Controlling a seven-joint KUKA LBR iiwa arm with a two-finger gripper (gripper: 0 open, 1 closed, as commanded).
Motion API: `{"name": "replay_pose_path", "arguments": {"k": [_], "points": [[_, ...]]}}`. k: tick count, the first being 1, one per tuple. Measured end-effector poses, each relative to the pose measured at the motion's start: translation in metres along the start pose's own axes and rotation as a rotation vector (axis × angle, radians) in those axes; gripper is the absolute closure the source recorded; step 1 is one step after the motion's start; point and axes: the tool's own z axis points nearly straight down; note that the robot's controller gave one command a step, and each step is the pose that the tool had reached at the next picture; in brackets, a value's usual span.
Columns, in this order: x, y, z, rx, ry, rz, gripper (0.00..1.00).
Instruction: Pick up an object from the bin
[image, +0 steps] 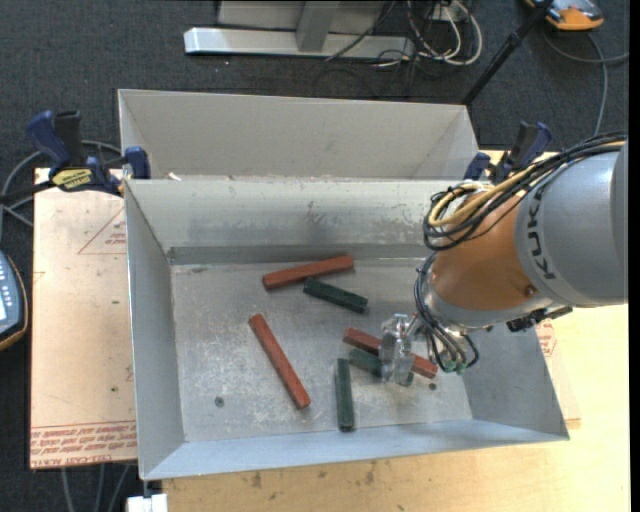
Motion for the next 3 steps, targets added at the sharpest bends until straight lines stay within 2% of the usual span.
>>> {"name": "replay_pose_path", "arguments": {"k": [1,2,3], "points": [[0.002,0.000,0.002,0.001,0.005,-0.001,0.00],[0.042,0.014,0.014,0.000,-0.004,-0.106,0.00],[0.043,0.014,0.014,0.000,0.004,-0.108,1.00]]}}
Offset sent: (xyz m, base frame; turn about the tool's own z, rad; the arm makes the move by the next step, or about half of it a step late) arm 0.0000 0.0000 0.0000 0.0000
